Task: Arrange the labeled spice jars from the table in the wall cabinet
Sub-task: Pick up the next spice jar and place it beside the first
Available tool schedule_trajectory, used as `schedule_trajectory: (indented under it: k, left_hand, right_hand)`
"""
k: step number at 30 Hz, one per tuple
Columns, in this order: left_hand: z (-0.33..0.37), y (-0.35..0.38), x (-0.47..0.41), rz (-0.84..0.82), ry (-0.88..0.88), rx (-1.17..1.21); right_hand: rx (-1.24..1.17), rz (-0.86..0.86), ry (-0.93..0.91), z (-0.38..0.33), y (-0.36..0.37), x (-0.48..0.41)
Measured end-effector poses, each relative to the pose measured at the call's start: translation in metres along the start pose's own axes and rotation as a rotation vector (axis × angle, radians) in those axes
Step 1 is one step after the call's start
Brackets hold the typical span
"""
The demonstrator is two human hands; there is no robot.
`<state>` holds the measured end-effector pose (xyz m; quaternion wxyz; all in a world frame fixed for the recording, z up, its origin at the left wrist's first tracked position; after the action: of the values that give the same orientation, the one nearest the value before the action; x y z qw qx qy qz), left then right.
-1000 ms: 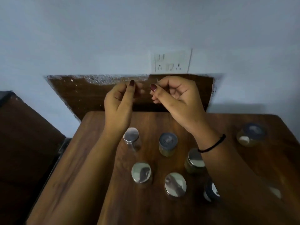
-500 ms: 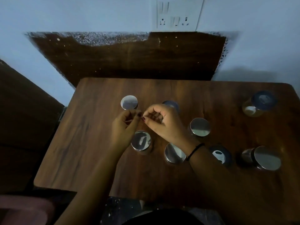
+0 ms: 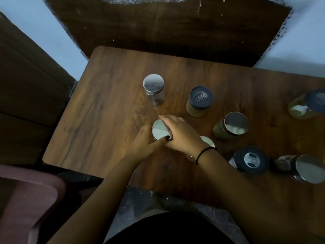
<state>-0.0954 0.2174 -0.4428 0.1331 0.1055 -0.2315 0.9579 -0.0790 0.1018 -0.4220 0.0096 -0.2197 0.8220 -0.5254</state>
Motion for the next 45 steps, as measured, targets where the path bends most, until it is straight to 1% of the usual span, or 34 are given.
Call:
schedule_trajectory:
  k: [3,5,9,12,16,20,24,27,30,34,37,39,43,45]
  left_hand:
    - [-0.004,-0.001,0.003,0.028,-0.046,0.114]
    - [0.005,-0.006,0.004,0.037,-0.049,0.155]
    - [0.039,-0.022,0.008,0.079,0.041,0.252]
    - [0.055,-0.035,0.008,0.114,0.064,0.353]
    - [0.091,-0.052,0.009,0.146,0.11,0.459]
    - [0.133,-0.058,0.018,0.107,0.177,0.508]
    - [0.16,-0.071,0.025,0.133,0.237,0.555]
    - [0.176,-0.074,0.029,0.071,0.294,0.603]
    - [0.191,-0.066,0.031,-0.039,0.264,0.656]
    - [0.212,-0.065,0.029,-0.005,0.209,0.76]
    - [0.22,-0.07,0.026,0.051,0.148,0.84]
    - [0.226,-0.073,0.023,0.066,0.168,0.889]
    - [0.24,-0.08,0.017,0.095,0.233,0.961]
    - [0.249,-0.08,0.017,0.089,0.258,0.982]
  right_hand:
    - [-0.046,0.033,-0.008,0.002,-0.001,-0.002]
    - [-0.079,0.049,-0.02,0.003,-0.009,-0.002]
    - [-0.198,0.129,-0.035,-0.001,-0.043,0.002]
    - [-0.226,0.171,-0.047,-0.01,-0.076,0.005]
    - [-0.299,0.224,-0.111,-0.031,-0.125,0.01]
    - [-0.343,0.318,-0.137,-0.047,-0.171,0.015]
    - [-0.503,0.415,-0.163,-0.057,-0.208,0.02]
    - [-0.609,0.429,-0.176,-0.065,-0.232,0.026]
    - [-0.683,0.441,-0.208,-0.074,-0.252,0.031]
    - [-0.76,0.443,-0.204,-0.075,-0.27,0.033]
    - [-0.871,0.412,-0.22,-0.072,-0.275,0.036]
    - [-0.93,0.385,-0.239,-0.07,-0.275,0.04]
    - [-0.922,0.35,-0.249,-0.067,-0.266,0.045]
    - [-0.937,0.294,-0.266,-0.068,-0.259,0.045]
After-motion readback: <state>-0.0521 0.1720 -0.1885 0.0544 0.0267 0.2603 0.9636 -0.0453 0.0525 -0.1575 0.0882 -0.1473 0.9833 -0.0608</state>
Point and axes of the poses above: each hand's wrist, its own x-axis away from the middle knuckle, its own y-axis out of the palm, z = x × y, the point moved 10 cm from there along -x, towards the middle knuckle, and after that the axes turned 9 degrees about x, right-handed, at the moved point
